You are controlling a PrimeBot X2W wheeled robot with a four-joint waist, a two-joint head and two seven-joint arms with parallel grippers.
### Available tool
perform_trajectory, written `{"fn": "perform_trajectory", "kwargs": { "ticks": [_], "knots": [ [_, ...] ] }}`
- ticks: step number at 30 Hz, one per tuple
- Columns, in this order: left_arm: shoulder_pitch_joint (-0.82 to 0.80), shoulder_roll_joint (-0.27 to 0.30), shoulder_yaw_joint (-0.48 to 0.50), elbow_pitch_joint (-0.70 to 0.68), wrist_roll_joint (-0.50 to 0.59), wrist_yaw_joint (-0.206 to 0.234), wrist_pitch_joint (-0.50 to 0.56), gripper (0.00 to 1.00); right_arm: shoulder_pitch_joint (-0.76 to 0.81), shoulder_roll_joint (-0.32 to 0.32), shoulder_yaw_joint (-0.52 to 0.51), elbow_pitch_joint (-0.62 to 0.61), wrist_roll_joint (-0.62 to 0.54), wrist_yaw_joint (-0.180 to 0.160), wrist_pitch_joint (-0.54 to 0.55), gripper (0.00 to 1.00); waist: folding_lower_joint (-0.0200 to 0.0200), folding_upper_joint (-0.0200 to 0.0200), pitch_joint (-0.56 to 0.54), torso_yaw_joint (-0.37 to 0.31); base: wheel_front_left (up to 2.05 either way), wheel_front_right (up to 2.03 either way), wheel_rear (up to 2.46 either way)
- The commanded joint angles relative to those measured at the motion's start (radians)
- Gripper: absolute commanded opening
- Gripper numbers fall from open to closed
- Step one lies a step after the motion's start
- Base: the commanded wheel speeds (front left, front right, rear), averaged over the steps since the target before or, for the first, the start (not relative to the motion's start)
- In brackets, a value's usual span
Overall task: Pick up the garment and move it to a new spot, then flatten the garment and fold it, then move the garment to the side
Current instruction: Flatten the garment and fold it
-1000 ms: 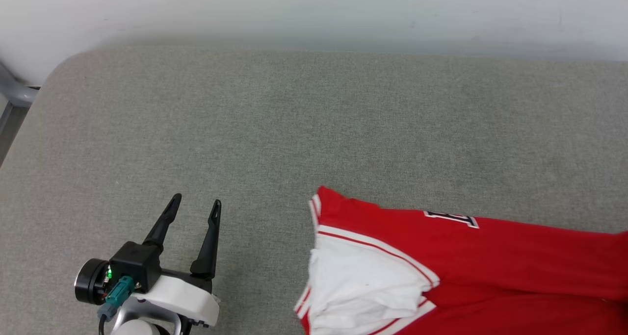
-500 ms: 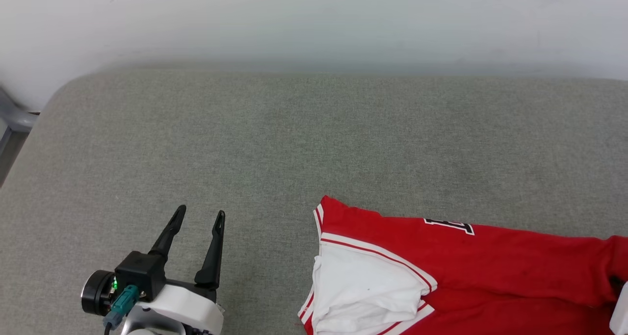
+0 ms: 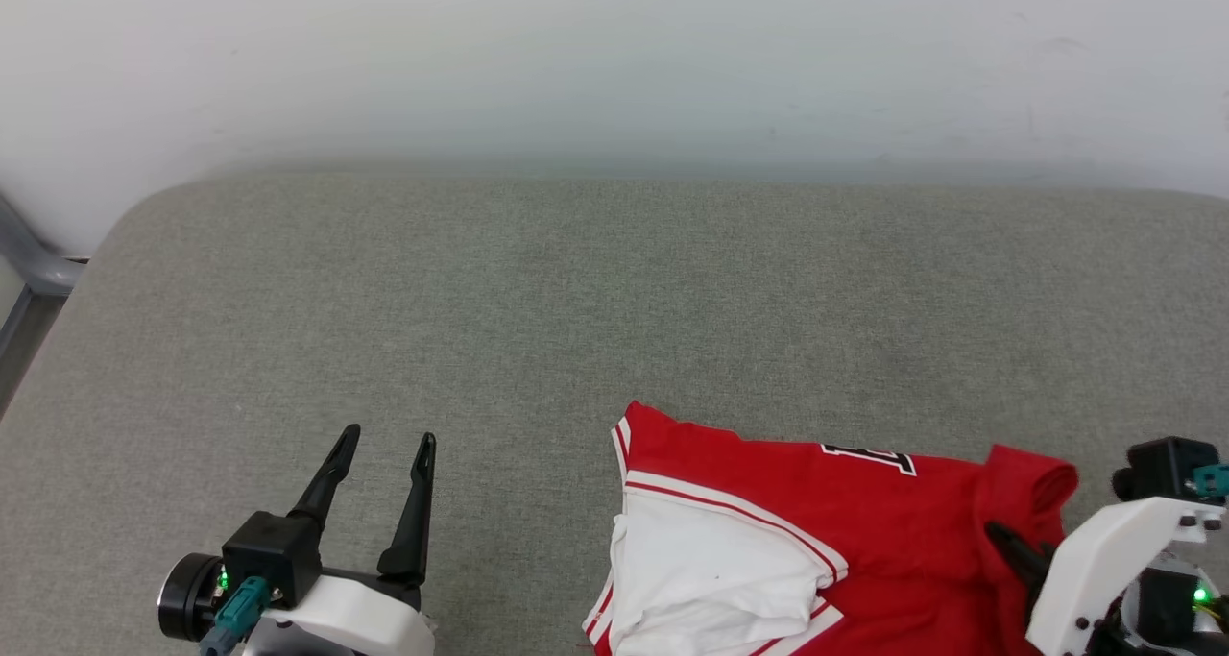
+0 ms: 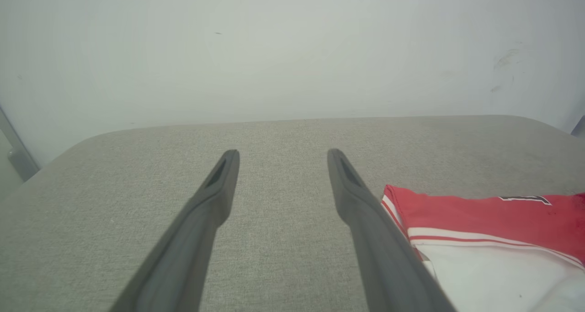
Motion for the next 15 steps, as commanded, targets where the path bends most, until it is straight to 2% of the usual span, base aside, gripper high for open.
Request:
{"fn": "perform_trajectory", "kwargs": {
  "ticks": [1,5,8,12,15],
  "knots": [
    [0.011,-0.001,0.005,-0.003,0.004,-0.003,-0.003,1.0,0.001,0.018,0.031,-0.015,0.03,-0.001,0.02,0.0,0.0,-0.0001,-0.003,0.003,0.0,0.0,0.0],
    [0.014,0.001,0.011,-0.004,0.005,-0.003,-0.003,1.0,-0.018,0.027,0.073,-0.018,0.088,-0.001,0.03,0.0,0.0,-0.0001,-0.007,0.007,0.0,0.0,0.0],
    [0.019,0.002,0.014,-0.002,0.005,-0.005,-0.002,1.0,-0.029,0.028,0.137,0.013,0.178,-0.001,0.007,0.0,0.0,-0.0001,-0.011,0.013,0.0,0.0,0.0],
    [0.014,0.012,0.029,0.013,-0.004,-0.003,-0.003,1.0,-0.046,0.028,0.229,0.068,0.297,-0.001,-0.041,0.0,0.0,-0.0001,-0.014,0.028,0.0,0.0,0.0],
    [0.003,0.018,0.036,0.016,-0.007,-0.009,-0.003,1.0,-0.066,0.028,0.301,0.116,0.34,-0.001,-0.09,0.0,0.0,-0.0001,-0.011,0.038,0.0,0.0,0.0]
  ]
}}
